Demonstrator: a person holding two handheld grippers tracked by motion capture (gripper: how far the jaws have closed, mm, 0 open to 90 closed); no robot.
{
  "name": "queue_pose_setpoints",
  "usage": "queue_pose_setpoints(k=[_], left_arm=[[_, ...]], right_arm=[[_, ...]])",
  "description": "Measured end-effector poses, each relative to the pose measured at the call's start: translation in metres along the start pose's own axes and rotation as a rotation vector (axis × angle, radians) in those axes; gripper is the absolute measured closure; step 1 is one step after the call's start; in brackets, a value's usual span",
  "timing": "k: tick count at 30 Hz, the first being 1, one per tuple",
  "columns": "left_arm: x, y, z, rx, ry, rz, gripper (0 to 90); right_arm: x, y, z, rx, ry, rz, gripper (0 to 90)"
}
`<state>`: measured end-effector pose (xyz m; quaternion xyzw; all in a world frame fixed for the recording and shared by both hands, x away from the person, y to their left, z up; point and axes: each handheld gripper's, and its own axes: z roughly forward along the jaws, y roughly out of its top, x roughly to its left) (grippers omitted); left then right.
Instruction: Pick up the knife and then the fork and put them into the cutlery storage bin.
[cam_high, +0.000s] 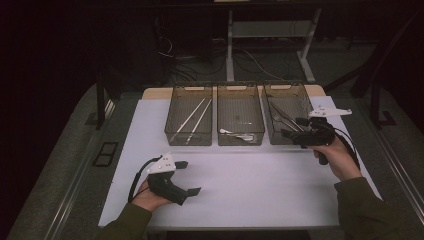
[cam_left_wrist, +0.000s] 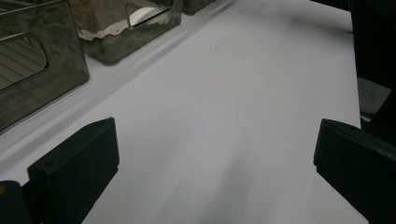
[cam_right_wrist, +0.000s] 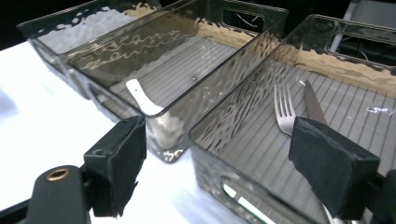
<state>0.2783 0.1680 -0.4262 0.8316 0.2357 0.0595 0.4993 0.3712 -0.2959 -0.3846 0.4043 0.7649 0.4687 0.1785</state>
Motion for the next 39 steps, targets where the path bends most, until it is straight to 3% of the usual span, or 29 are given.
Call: queue_pose_setpoints(k=[20,39], left_arm=[[0.000,0.000,-0.001,0.002,0.004,0.003,0.0],[0.000,0.000,-0.002,-0.001,0.006,0.002,0.0]], right_arm=[[0.030,-0.035,-0.024,-0.027,0.082,-0.017,18.6],[0.045,-0.072,-0.040,-0.044,0.094,-0.002,18.5]])
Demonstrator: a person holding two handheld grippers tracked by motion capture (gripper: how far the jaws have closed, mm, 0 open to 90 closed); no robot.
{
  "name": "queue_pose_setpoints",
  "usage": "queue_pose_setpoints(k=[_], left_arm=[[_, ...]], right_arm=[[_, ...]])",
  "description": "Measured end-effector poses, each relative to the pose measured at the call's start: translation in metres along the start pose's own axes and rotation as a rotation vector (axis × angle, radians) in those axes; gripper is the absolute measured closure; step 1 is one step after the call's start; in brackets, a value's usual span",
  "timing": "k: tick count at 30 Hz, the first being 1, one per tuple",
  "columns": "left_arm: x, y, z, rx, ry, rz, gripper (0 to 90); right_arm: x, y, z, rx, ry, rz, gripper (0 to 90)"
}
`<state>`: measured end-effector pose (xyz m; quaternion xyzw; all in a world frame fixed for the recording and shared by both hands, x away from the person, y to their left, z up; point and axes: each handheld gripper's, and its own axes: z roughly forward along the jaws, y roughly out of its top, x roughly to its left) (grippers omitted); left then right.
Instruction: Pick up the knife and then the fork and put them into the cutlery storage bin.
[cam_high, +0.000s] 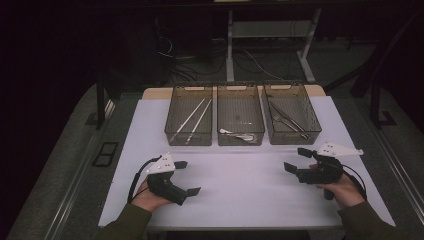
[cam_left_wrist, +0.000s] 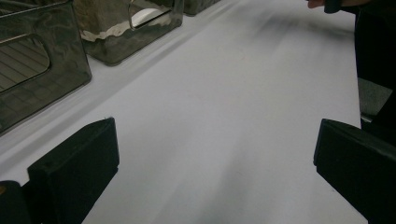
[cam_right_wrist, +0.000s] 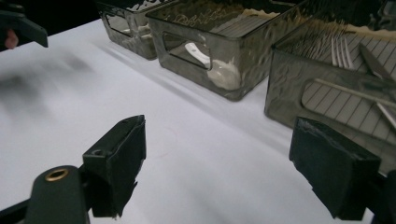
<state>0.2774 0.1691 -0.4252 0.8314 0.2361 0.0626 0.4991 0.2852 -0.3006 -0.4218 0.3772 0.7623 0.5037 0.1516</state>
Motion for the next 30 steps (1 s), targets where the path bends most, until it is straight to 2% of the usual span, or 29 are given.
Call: queue_pose_setpoints(k=[10,16,17,30], left_arm=[[0.000,0.000,0.000,0.000,0.000,-0.004,0.0],[0.000,0.000,0.000,0.000,-0.001,-0.004,0.0],[0.000,0.000,0.000,0.000,0.000,-0.005,0.0],[0.001,-0.001,0.000,0.005,0.000,-0.004,0.0]], right_arm=[[0.010,-0.014,-0.008,-0.014,0.023,-0.024,18.4],[0.015,-0.021,-0.009,0.007,0.047,-0.025,17.9],[0.016,-0.022,-0.009,0.007,0.048,-0.038,17.7],[0.020,-0.032,-0.016,0.039,0.063,-0.051,17.1]])
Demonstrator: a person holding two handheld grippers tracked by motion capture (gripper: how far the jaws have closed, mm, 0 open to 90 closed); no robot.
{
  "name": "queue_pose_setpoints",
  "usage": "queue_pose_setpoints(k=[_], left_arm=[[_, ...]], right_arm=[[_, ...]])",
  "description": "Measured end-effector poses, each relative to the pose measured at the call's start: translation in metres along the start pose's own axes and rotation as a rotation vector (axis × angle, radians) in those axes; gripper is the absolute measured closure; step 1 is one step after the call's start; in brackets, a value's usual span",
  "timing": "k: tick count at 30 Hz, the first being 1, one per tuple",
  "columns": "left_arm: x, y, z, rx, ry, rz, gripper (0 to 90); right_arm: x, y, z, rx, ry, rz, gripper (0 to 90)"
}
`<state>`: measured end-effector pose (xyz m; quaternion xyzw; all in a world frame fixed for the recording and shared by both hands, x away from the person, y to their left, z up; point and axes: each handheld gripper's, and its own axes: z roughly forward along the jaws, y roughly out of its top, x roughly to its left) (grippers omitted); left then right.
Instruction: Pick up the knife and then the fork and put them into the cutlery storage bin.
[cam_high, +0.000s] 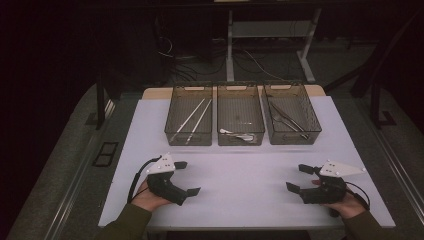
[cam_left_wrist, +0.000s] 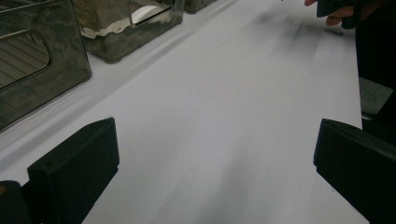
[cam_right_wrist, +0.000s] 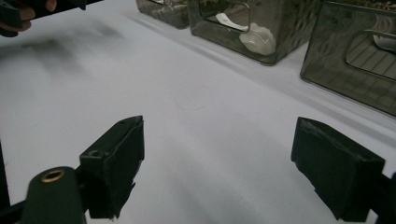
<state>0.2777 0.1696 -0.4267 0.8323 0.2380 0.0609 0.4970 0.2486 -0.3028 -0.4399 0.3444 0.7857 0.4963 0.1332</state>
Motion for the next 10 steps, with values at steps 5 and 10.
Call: queue_pose_setpoints(k=[5,10], left_arm=[[0.0004,-0.0001,-0.0002,0.000,0.001,-0.001,0.0],[0.0003,0.0000,0.0001,-0.002,0.002,-0.003,0.0]], right_arm=[[0.0002,0.0001,0.0006,0.002,-0.003,-0.003,17.1],[0.0000,0.0003,0.0001,-0.001,-0.003,-0.003,17.1]])
